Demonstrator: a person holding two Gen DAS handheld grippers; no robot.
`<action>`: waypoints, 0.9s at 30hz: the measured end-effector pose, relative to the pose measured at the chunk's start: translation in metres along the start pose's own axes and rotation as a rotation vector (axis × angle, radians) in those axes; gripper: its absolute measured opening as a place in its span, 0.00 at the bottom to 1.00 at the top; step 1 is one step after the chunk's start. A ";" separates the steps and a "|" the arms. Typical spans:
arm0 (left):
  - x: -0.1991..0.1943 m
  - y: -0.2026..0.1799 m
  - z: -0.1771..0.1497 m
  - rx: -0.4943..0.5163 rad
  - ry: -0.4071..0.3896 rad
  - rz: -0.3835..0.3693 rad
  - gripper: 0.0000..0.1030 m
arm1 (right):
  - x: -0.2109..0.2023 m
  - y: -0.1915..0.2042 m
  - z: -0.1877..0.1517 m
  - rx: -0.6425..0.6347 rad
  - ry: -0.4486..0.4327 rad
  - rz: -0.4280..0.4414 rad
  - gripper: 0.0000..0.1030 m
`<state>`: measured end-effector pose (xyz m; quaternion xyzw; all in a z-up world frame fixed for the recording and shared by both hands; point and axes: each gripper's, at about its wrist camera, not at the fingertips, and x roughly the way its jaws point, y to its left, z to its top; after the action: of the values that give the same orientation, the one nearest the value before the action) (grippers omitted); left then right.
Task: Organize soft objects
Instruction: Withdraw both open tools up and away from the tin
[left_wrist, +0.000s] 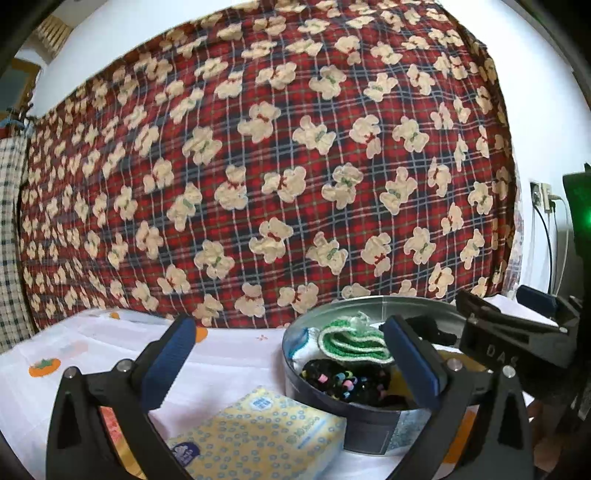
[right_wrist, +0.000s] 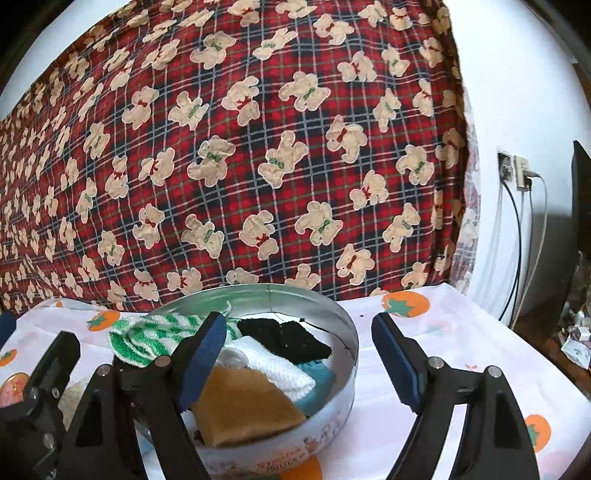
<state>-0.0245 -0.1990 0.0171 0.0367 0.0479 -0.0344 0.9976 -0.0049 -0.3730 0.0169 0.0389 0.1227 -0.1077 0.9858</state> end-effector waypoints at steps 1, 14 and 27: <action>-0.003 -0.001 0.000 0.011 -0.013 0.007 1.00 | -0.002 0.000 -0.001 0.006 -0.005 0.001 0.80; -0.026 0.004 0.003 0.024 -0.093 -0.020 1.00 | -0.045 0.002 -0.016 0.043 -0.091 -0.044 0.86; -0.029 0.031 0.000 -0.042 -0.059 0.020 1.00 | -0.063 0.005 -0.016 0.068 -0.173 0.016 0.91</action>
<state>-0.0515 -0.1661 0.0217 0.0153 0.0189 -0.0245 0.9994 -0.0673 -0.3537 0.0177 0.0639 0.0330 -0.1068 0.9917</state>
